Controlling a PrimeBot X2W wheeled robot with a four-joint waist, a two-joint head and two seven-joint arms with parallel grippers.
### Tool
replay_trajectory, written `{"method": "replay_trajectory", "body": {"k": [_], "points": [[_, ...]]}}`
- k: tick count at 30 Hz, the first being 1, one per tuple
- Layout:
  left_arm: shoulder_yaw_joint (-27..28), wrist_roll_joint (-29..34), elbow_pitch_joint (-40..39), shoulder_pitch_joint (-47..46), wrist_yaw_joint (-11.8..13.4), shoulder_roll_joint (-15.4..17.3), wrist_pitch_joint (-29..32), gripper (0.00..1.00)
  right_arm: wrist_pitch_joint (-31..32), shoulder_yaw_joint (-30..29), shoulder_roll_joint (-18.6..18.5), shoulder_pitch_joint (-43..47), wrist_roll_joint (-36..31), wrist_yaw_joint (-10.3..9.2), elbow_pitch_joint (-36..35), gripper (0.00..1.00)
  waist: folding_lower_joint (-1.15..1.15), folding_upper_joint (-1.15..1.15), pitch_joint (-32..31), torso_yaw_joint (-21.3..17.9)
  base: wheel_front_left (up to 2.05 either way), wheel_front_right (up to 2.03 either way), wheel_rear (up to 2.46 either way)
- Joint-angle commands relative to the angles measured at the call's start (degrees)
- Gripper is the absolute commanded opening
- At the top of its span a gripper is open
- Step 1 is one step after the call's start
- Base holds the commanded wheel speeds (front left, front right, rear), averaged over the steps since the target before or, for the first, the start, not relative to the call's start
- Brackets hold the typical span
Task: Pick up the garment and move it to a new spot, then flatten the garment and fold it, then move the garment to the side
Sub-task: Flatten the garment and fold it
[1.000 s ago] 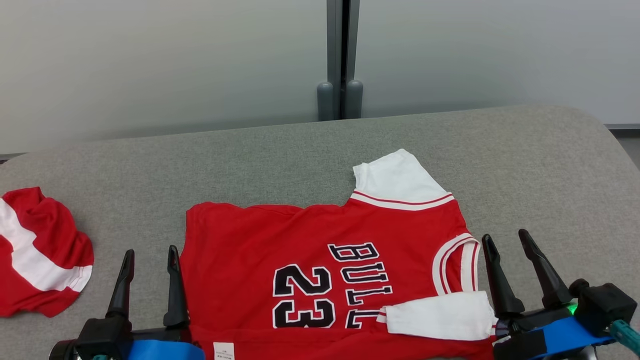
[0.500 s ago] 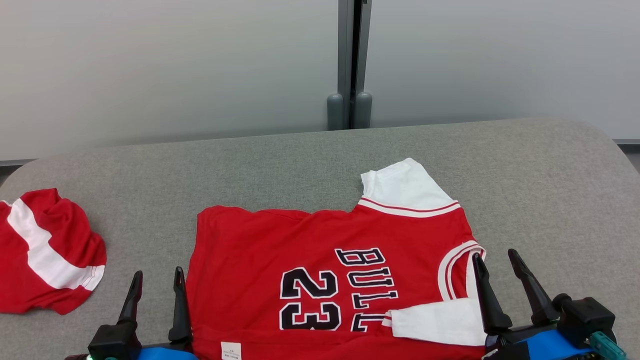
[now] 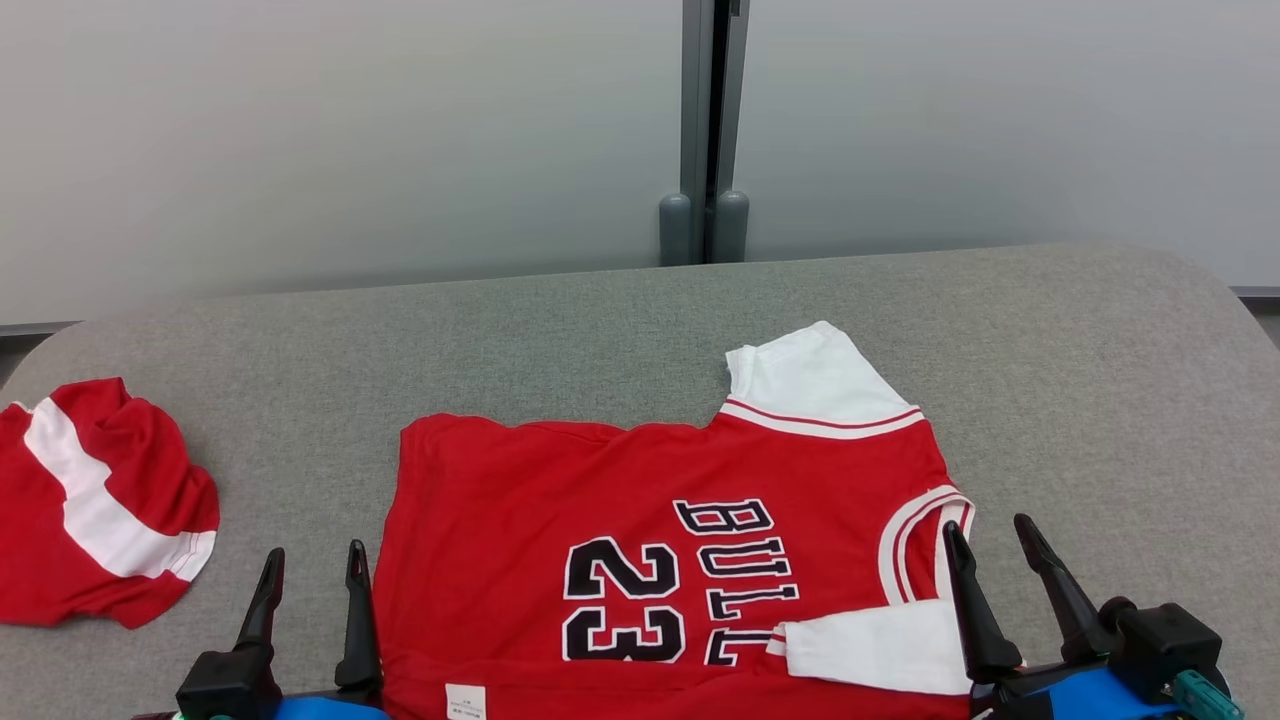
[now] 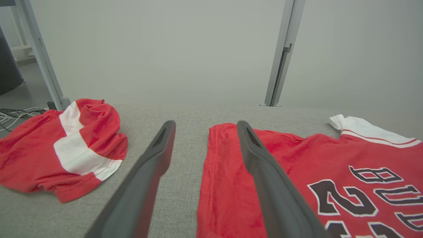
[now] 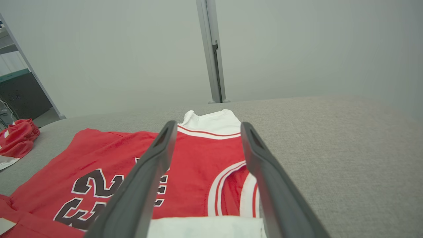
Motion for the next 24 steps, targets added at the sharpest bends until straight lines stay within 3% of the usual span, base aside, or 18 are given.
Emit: {"method": "replay_trajectory", "body": {"k": [1,13,24], "points": [[0.26,0.27,-0.06,-1.06,-0.27,0.20,-0.25,1.00,0.20,-0.21,0.21,0.44,-0.26,0.01,0.11,1.00,0.00,0.00,0.02,-0.04,0.00,0.00,0.00],[0.30,-0.33,0.65,-2.65,-0.91,0.56,-0.25,1.00,0.41,-0.47,0.06,-1.15,-0.25,0.01,0.79,1.00,0.00,0.00,0.62,-0.14,0.00,0.00,0.00],[-1.56,0.43,3.53,-23.26,-4.91,5.57,3.96,1.00,2.24,1.60,-6.03,-20.71,-0.46,0.01,4.60,1.00,0.00,0.00,8.09,-0.54,0.00,0.00,0.00]]}}
